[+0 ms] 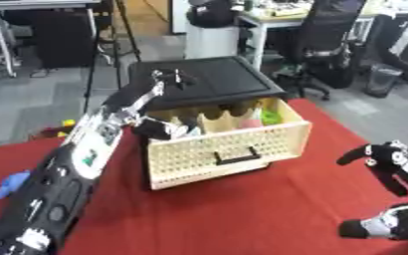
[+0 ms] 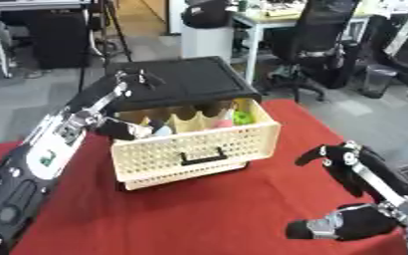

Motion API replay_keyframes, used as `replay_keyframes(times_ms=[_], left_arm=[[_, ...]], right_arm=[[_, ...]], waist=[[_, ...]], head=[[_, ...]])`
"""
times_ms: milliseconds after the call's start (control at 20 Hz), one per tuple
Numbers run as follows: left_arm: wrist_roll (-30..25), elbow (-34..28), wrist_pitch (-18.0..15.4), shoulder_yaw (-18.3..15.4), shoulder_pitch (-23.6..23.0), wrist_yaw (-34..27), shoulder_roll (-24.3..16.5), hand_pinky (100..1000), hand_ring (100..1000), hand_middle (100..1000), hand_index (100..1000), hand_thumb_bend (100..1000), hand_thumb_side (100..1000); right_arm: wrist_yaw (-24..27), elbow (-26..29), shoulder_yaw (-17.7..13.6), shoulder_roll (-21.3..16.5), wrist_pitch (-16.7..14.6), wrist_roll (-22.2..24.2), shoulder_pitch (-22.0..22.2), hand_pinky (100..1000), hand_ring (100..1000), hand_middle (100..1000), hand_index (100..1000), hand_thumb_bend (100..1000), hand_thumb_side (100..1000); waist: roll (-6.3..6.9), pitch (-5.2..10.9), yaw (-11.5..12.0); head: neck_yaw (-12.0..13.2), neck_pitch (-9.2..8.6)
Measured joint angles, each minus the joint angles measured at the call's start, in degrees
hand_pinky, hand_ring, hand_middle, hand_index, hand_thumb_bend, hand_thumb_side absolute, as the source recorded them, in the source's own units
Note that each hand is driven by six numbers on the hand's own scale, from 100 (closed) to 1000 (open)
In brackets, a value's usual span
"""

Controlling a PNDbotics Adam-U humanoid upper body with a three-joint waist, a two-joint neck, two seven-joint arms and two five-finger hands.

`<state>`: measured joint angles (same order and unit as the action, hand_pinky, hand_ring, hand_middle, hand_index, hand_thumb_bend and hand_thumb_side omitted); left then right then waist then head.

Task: Pick up objects from table and place into drawer.

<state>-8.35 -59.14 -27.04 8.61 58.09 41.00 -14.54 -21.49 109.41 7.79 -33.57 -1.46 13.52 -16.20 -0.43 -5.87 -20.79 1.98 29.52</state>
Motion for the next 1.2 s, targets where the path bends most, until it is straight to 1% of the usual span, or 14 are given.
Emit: replay_keyframes(times_ms=[150, 300, 400, 450, 600, 800, 900, 1000, 1050, 1100, 1200], left_arm=[[-0.01, -0.18, 0.22, -0.01, -0.08, -1.14, -0.01, 680, 713, 703, 834, 342, 244], [-0.52, -0.86, 0.82, -0.05, -0.11, -3.6, -0.14, 673, 703, 688, 827, 310, 253], [-1.05, -1.97, 1.5, -0.13, -0.13, -6.1, -0.26, 669, 698, 682, 826, 294, 259], [-1.37, -2.75, 1.94, -0.14, -0.14, -7.58, -0.55, 663, 691, 672, 825, 267, 284], [-2.5, -5.43, 3.68, -0.16, -0.68, -12.71, -1.36, 659, 686, 665, 822, 237, 299], [-4.1, -10.07, 6.58, -0.27, -2.12, -19.8, -3.27, 653, 679, 658, 821, 204, 331], [-4.69, -12.41, 8.14, -0.51, -3.12, -23.33, -4.43, 647, 674, 653, 821, 185, 351], [-5.05, -14.75, 9.77, -1.05, -4.31, -26.53, -5.61, 639, 666, 644, 817, 147, 392], [-5.13, -15.74, 10.6, -1.37, -5.08, -27.98, -6.23, 633, 660, 639, 816, 120, 429], [-5.2, -16.64, 11.46, -1.75, -5.92, -29.38, -6.84, 632, 660, 639, 816, 117, 432], [-5.41, -18.15, 13.05, -2.55, -7.59, -31.74, -8.17, 626, 654, 633, 814, 100, 465]], right_arm=[[0.0, -0.04, 0.0, 0.0, -0.02, 0.01, 0.0, 100, 100, 112, 708, 1000, 624], [0.0, -0.34, 0.01, 0.01, -0.06, 0.07, 0.01, 100, 100, 111, 708, 1000, 628], [0.0, -0.34, 0.02, 0.01, -0.15, 0.16, 0.0, 100, 100, 111, 708, 1000, 633], [0.0, -0.35, 0.03, 0.01, -0.18, 0.19, 0.0, 100, 100, 111, 709, 1000, 636], [0.0, -0.35, 0.28, 0.0, -0.3, 0.32, -0.19, 100, 100, 111, 711, 1000, 639], [0.18, -0.38, 0.76, -0.06, -0.54, 0.65, -0.9, 100, 100, 110, 709, 1000, 647], [0.41, -0.44, 1.07, -0.21, -0.7, 0.84, -1.09, 100, 100, 110, 702, 1000, 645], [0.64, -0.72, 1.46, -0.48, -0.79, 1.16, -1.5, 100, 100, 110, 692, 1000, 633], [0.86, -0.82, 1.76, -0.5, -0.82, 1.42, -1.75, 100, 100, 110, 686, 1000, 624], [1.02, -1.04, 2.1, -0.5, -0.92, 1.72, -2.02, 100, 100, 110, 685, 1000, 623], [1.43, -1.46, 2.82, -0.51, -1.1, 2.4, -2.52, 100, 100, 111, 678, 1000, 602]], waist=[[-0.03, 0.0, 0.11], [-0.22, 0.0, 0.5], [-0.48, 0.01, 0.88], [-0.58, 0.04, 1.13], [-1.06, 0.61, 2.1], [-2.1, 1.54, 3.88], [-2.18, 2.05, 5.0], [-2.23, 2.4, 6.19], [-2.3, 2.56, 6.9], [-2.39, 2.77, 7.7], [-2.47, 3.18, 9.08]], head=[[0.0, -0.01], [-0.02, -0.01], [-0.09, -0.02], [-0.14, -0.02], [-0.61, 0.0], [-1.44, 0.12], [-1.86, 0.17], [-2.36, 0.56], [-2.63, 0.68], [-2.89, 0.87], [-3.35, 1.15]])
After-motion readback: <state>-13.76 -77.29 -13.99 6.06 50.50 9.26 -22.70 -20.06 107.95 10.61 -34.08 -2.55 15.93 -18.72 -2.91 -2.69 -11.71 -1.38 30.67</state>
